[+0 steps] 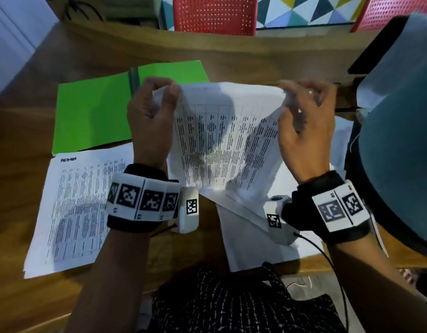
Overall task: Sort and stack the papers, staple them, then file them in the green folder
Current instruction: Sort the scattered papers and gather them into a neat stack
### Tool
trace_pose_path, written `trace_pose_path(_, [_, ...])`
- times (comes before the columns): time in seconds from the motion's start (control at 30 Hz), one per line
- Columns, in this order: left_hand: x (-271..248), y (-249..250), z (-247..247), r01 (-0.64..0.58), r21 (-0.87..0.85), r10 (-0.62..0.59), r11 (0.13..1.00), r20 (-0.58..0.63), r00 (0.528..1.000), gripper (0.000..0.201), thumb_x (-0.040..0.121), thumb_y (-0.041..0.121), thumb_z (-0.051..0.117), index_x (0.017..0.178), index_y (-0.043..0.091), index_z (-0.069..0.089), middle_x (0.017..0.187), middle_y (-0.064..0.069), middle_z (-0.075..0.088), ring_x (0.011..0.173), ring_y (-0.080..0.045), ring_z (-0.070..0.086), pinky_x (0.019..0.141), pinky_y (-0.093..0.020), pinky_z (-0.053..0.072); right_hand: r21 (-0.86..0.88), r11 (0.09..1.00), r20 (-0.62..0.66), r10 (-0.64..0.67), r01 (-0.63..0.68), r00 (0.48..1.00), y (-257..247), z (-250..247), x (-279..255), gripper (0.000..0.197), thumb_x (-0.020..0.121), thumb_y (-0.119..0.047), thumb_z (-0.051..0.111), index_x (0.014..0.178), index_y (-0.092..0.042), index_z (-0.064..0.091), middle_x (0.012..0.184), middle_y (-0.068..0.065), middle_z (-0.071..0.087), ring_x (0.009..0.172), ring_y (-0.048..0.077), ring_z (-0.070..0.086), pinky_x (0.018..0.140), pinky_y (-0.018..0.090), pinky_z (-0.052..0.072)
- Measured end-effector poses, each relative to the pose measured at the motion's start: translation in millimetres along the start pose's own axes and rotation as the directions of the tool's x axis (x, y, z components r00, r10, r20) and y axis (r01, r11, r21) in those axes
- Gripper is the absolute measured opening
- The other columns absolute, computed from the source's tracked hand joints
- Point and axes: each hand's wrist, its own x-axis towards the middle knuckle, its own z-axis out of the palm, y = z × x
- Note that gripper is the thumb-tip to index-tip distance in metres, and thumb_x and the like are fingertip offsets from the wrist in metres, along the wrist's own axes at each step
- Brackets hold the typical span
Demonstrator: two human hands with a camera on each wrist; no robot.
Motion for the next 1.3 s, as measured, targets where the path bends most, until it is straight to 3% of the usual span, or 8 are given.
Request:
trace_pose_path(0.2, [-13,-15,-3,0.139,-0.121,-0.145,0.983,-0.046,0.988,0.017,0.095,0.014,0.040,0.080,0.022,0.039,0.074,0.006,0.044,0.063,0.008,0.048,0.062,-0.011,0.044,0.228,0.959,-0.005,0.173,-0.167,0.985,20,5,-10,0.046,0.083,0.008,0.041,0.126,-0.010,0.042,0.102,-0.014,0.044,0.070,-0.008,0.043,0.066,0.006,0.036])
trace_pose_path(0.37, [-32,-34,3,0.315,0.073,-0.320,0.946,0.078,0.944,0.026,0.094,0.003,0.042,0.119,0.002,0.048,0.106,-0.005,0.057,0.100,-0.020,0.055,0.090,-0.040,0.051,0.415,0.763,0.228,0.440,-0.496,0.868,26,23,-25,0.038,0.086,0.007,0.036,0.119,-0.012,0.034,0.126,0.014,0.050,0.107,0.011,0.053,0.087,0.010,0.047])
trace_pose_path(0.53, [-12,-15,-12,0.192,-0.118,-0.195,0.974,-0.013,0.981,0.022,0.075,0.029,0.059,0.094,0.018,0.059,0.087,0.001,0.063,0.081,-0.016,0.062,0.075,-0.035,0.054,0.597,0.693,0.147,0.400,-0.403,0.905,9,28,-9,0.020,0.090,-0.004,0.038,0.107,-0.014,0.040,0.111,0.005,0.047,0.096,0.003,0.049,0.084,0.007,0.041])
trace_pose_path(0.73, [-13,-38,-37,0.328,-0.118,-0.309,0.937,0.154,0.938,0.108,0.054,0.055,0.078,0.130,-0.007,0.033,0.121,-0.017,0.057,0.105,-0.016,0.063,0.085,-0.027,0.057,0.585,0.691,0.195,0.388,-0.425,0.901,2,44,-13,0.027,0.078,-0.003,0.043,0.096,-0.021,0.038,0.101,-0.001,0.047,0.085,-0.010,0.051,0.080,0.007,0.042])
trace_pose_path(0.9, [-34,-66,-32,0.421,0.111,-0.428,0.900,0.040,0.903,0.041,0.089,0.007,0.056,0.123,-0.014,0.047,0.102,-0.009,0.063,0.085,-0.007,0.064,0.077,-0.018,0.054,0.458,0.723,0.275,0.438,-0.517,0.856,10,58,-37,0.031,0.084,0.012,0.038,0.103,-0.012,0.036,0.093,-0.014,0.053,0.075,-0.020,0.055,0.072,0.008,0.044])
trace_pose_path(1.03, [-11,-51,-39,0.404,0.116,-0.400,0.907,-0.052,0.915,0.017,0.093,0.005,0.050,0.107,-0.002,0.055,0.073,0.005,0.052,0.062,-0.001,0.050,0.047,-0.001,0.039,0.491,0.708,0.224,0.460,-0.507,0.859,-3,70,-31,0.026,0.089,0.008,0.039,0.094,-0.017,0.035,0.090,-0.012,0.048,0.069,-0.023,0.051,0.068,0.001,0.042])
trace_pose_path(1.17, [30,-41,-82,0.356,0.117,-0.333,0.927,-0.177,0.926,0.011,0.091,0.003,0.052,0.086,0.013,0.051,0.066,0.007,0.049,0.044,0.014,0.050,0.045,-0.003,0.036,0.346,0.813,0.254,0.399,-0.468,0.881,-24,101,-39,0.010,0.096,-0.002,0.037,0.096,-0.007,0.028,0.078,-0.011,0.034,0.066,-0.014,0.044,0.065,0.006,0.036])
trace_pose_path(1.3, [55,-51,-140,0.444,0.271,-0.368,0.854,-0.288,0.884,0.011,0.089,0.008,0.054,0.097,0.014,0.052,0.095,-0.005,0.057,0.076,-0.008,0.058,0.047,-0.009,0.039,0.161,0.861,0.475,0.360,-0.482,0.803,-49,148,-65,0.025,0.094,-0.006,0.039,0.080,-0.024,0.029,0.081,-0.001,0.039,0.080,0.019,0.045,0.078,0.027,0.037])
